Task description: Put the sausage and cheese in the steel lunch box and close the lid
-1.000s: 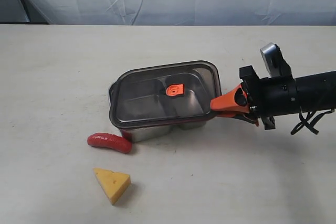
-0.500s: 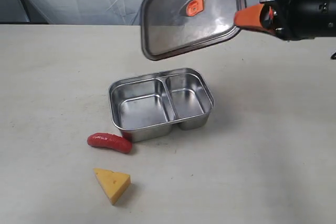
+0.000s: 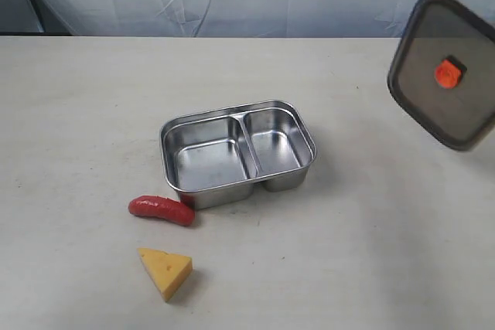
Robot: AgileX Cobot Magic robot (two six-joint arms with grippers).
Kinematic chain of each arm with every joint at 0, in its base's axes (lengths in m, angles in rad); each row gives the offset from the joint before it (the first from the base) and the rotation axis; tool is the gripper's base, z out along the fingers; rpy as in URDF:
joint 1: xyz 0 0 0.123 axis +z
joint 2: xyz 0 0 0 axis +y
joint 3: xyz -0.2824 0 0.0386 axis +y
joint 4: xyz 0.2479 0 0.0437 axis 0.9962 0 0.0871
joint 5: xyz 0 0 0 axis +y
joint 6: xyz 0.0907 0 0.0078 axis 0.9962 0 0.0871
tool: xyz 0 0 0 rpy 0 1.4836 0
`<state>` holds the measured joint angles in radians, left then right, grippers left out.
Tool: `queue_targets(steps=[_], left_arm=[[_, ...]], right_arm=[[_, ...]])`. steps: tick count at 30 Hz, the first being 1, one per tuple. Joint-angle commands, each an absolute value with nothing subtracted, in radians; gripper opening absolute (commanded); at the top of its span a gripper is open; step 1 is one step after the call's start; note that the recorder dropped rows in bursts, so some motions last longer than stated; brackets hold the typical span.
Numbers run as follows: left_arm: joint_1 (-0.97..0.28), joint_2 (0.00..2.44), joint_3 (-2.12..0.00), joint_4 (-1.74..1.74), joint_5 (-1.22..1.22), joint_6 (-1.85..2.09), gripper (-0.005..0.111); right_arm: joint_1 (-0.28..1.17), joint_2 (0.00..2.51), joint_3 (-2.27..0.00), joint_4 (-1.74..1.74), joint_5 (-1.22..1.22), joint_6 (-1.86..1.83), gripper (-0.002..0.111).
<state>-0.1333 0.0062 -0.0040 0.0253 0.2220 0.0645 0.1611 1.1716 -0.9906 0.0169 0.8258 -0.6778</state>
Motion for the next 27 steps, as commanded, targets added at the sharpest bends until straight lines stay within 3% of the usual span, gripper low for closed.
queue_targets(steps=[1, 10, 19, 27], left_arm=[[-0.143, 0.000, 0.000, 0.029, 0.206, 0.060, 0.000], [-0.143, 0.000, 0.000, 0.029, 0.206, 0.060, 0.000], [-0.143, 0.000, 0.000, 0.029, 0.206, 0.060, 0.000], [-0.143, 0.000, 0.000, 0.029, 0.206, 0.060, 0.000]], right_arm=[[0.260, 1.126, -0.991, -0.092, 0.898, -0.652, -0.001], [0.549, 1.090, -0.880, -0.243, 1.020, -0.509, -0.001], [0.820, 1.090, -0.714, -0.201, 0.975, -0.324, -0.001], [0.970, 1.094, -0.632, -0.064, 0.900, -0.296, -0.001]])
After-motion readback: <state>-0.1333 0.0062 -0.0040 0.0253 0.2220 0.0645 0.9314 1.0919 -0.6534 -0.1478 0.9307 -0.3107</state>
